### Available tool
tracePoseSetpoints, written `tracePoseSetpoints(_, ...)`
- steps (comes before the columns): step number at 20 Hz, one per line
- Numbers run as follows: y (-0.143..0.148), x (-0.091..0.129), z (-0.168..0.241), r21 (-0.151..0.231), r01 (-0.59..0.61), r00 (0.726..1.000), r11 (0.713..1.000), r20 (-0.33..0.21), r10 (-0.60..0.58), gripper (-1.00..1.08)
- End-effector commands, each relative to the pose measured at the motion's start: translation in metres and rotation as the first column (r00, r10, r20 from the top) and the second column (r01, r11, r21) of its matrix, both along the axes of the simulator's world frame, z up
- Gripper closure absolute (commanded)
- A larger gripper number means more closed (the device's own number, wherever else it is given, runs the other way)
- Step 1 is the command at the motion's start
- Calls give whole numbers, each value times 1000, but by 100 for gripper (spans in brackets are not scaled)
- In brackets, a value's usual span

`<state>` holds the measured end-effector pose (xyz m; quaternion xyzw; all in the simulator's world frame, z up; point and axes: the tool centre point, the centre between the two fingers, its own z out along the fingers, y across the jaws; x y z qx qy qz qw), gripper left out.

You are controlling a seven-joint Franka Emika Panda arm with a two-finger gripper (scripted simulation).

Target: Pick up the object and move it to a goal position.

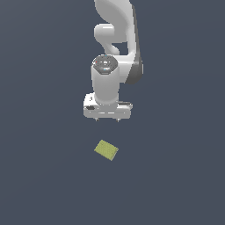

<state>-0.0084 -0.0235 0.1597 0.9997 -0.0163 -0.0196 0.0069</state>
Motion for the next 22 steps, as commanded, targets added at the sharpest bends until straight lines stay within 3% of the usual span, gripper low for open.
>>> tracePoseSetpoints(1,0,0,0,0,0,1000,1000,0,0,-92)
tracePoseSetpoints(10,31,5,12,11,-65,998,998,4,65,-92)
tracePoseSetpoints(22,29,10,6,10,-125,992,992,5,125,-92)
